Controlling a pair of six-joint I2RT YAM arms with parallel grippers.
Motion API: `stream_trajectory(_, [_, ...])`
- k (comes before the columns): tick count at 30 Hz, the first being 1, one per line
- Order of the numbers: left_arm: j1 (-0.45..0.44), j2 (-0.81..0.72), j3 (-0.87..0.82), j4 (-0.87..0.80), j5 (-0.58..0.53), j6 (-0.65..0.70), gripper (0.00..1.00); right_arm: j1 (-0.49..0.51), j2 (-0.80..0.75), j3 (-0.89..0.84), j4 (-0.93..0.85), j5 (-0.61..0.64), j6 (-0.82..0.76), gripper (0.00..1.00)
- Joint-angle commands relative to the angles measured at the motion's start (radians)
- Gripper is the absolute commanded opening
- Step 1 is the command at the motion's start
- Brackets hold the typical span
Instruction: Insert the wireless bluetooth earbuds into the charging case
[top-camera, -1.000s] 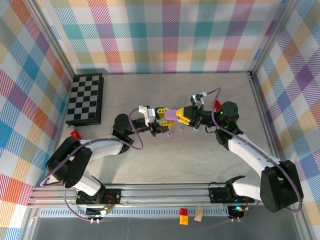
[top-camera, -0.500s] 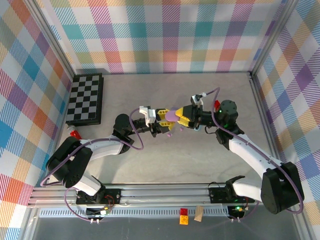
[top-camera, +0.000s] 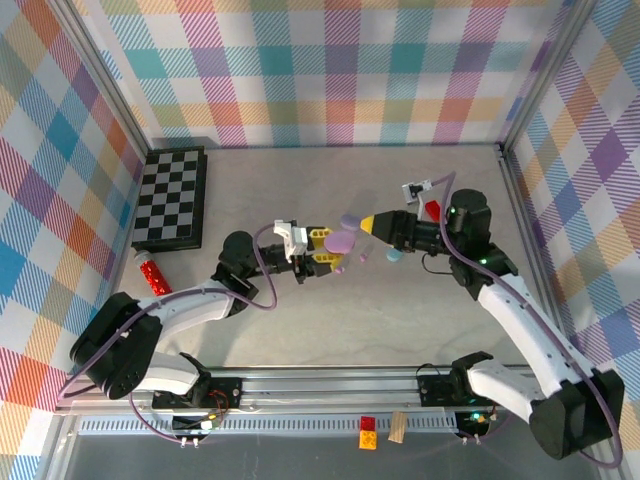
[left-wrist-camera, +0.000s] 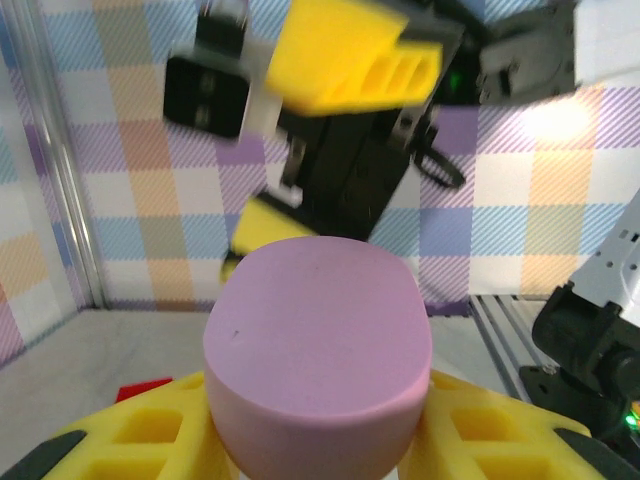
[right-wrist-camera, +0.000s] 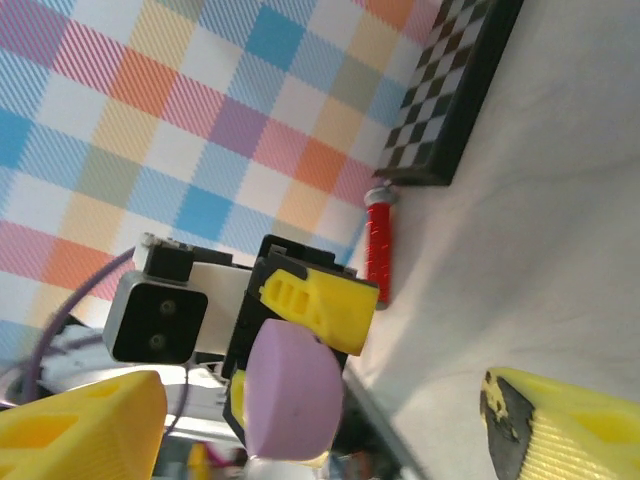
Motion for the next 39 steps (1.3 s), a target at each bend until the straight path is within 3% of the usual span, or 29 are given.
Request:
stream_trajectory(1, [-0.002,-0.035,-0.032,-0.066,0.018,0.005,0.38,0.018,-0.076,0.052,-0.291,0.104,-0.463,0.83])
stream_trajectory(8, [-0.002,-0.089,-0.061,-0.191,0.021,-0.005,0.38,0.226,-0.09,0.107,-0.434,0.27,-0.877,0.86])
stream_trajectory(13, [-0.003,-0.116,-0.076,-0.222,0.027,-0.008,0.38,0.314,-0.029,0.121,-0.402,0.35,-0.986,0.87])
stream_trajectory(17, [-0.006,-0.116,-0.072,-0.221,0.039,-0.008,0.38,0.327,0.047,0.135,-0.383,0.459,-0.999,0.87])
stream_trajectory(27, [-0.007,-0.136,-0.074,-0.26,0.051,0.024,0.38,0.328,0.058,0.116,-0.293,0.546,-0.962,0.87])
stream_trajectory(39, [-0.008,-0.129,-0.069,-0.268,0.053,0.045,0.38,0.327,0.05,0.122,-0.284,0.514,-0.936,0.87])
